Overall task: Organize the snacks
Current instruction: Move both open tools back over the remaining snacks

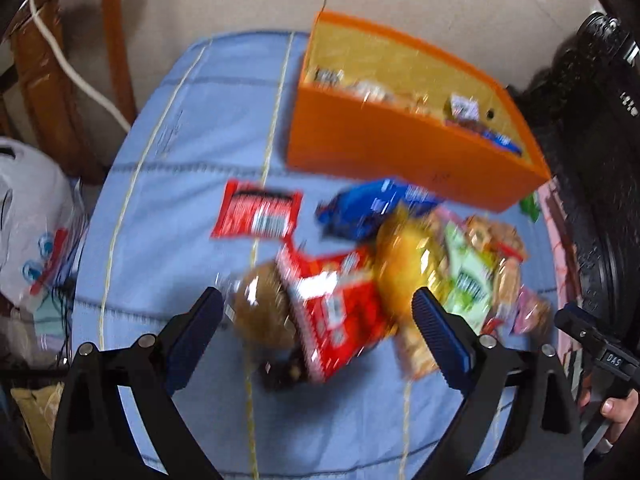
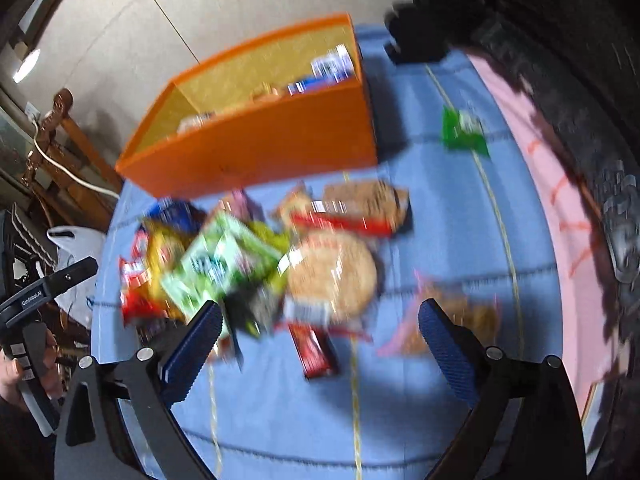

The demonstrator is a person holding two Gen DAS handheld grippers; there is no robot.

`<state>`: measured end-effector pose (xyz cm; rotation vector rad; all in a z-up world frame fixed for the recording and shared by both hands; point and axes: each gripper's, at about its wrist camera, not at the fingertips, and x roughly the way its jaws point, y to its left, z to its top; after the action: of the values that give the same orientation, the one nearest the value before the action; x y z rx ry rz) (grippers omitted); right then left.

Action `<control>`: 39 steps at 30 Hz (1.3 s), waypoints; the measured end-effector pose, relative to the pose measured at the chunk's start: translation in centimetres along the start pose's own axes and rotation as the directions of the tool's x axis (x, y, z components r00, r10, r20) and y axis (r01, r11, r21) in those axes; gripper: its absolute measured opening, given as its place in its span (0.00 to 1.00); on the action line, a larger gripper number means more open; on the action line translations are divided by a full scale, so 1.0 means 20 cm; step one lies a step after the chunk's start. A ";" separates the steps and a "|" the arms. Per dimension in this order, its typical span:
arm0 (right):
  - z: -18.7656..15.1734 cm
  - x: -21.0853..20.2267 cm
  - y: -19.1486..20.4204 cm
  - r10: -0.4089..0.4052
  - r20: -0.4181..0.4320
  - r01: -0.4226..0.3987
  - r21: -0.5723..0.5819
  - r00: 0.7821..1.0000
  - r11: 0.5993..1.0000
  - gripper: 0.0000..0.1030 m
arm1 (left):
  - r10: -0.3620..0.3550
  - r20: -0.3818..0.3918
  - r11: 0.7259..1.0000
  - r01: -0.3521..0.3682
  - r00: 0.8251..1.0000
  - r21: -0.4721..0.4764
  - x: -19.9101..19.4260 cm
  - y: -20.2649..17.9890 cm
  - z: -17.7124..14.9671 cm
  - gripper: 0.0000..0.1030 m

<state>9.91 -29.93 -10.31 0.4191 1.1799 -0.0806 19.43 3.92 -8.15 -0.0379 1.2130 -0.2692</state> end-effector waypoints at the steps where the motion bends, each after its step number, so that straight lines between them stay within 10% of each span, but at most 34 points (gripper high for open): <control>1: -0.03 0.01 -0.01 0.005 -0.015 -0.005 0.015 1.000 1.000 0.96 | 0.009 -0.015 1.000 -0.009 1.000 -0.011 0.01 0.02 -0.04 0.90; 19: -0.22 0.03 -0.12 0.007 -0.110 0.000 0.067 0.994 0.998 0.96 | 0.105 -0.111 0.994 -0.100 0.988 0.050 0.13 0.10 -0.27 0.90; 39: -0.15 0.01 -0.30 -0.077 -0.060 0.084 0.142 0.995 0.986 0.96 | -0.075 -0.152 0.995 0.063 0.986 -0.079 0.34 -0.03 -0.06 0.84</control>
<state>5.67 -34.27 -13.16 0.5031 1.2487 -0.2268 20.36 1.94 -14.74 -0.1253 1.3773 -0.2923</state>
